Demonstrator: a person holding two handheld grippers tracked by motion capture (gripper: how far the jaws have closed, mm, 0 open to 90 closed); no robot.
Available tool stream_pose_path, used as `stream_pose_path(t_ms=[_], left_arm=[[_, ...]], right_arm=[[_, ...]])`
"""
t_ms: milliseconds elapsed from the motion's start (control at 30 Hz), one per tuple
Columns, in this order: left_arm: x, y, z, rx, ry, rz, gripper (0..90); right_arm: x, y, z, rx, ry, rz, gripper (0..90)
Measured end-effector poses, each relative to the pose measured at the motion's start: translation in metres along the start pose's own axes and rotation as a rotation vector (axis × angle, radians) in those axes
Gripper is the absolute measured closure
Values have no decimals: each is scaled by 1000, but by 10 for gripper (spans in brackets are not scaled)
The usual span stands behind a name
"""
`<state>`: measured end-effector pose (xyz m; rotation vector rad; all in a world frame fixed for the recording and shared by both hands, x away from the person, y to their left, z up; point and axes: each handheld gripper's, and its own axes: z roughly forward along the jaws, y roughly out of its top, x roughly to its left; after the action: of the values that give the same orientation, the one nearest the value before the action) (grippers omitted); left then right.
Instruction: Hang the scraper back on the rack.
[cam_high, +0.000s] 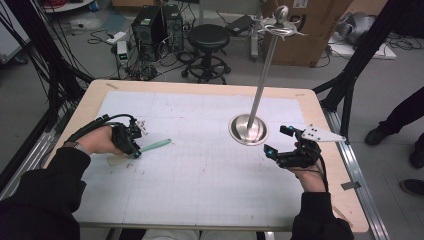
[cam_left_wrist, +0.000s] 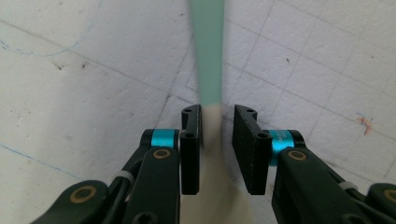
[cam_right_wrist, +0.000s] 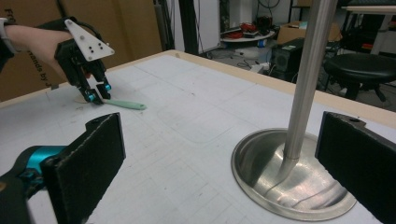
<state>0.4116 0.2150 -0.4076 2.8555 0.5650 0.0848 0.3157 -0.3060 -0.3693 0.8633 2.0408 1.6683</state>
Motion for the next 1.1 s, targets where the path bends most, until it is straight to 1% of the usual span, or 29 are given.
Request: stream_pose_path(t_ms=[33, 100, 167, 333, 500, 533, 567, 600, 700, 767, 833, 867, 900, 933, 1000, 1100], left_arm=[[0, 1, -1, 13, -2, 1, 736], [0, 2, 0, 13, 0, -3, 759], [-1, 2, 0, 19, 7, 15, 797], [-2, 2, -1, 17, 10, 6, 804], [-2, -4, -2, -22, 8, -23, 805], [-2, -5, -3, -21, 13, -19, 805], [-3, -7, -4, -29, 18, -24, 805], [-2, -8, -5, -32, 16, -26, 805], [-3, -12, -11, -72, 24, -33, 805], [-5, -14, -17, -113, 20, -48, 805], [-7, -15, -23, -147, 24, -49, 805], [-8, -16, -26, -166, 18, -58, 805], [-9, -17, -29, -182, 24, -57, 805], [-10, -18, -30, -208, 13, -70, 805], [-13, -19, -33, -218, 18, -68, 805], [-18, -19, -37, -272, 5, -80, 805]], right_arm=[[0, 0, 0, 2, 2, 4, 7], [1, 0, 1, 4, 3, 1, 7], [1, 0, 1, 5, 2, 1, 7], [1, 0, 1, 7, 3, 2, 7], [1, 0, 1, 5, 2, -2, 7], [1, 0, 1, 4, 1, -1, 7], [1, 0, 0, 6, 1, 2, 7], [0, 0, 0, 6, 0, 1, 7], [0, -1, 0, 8, -2, 2, 7], [0, -1, 0, 8, -4, 2, 7], [1, -1, 1, 11, -3, 1, 7], [1, -1, 1, 11, -3, 0, 7], [1, 0, 1, 10, -1, 0, 7], [1, 0, 1, 10, -1, 1, 7], [1, -1, 1, 11, -2, 1, 7], [2, 0, 1, 8, 1, 2, 7]])
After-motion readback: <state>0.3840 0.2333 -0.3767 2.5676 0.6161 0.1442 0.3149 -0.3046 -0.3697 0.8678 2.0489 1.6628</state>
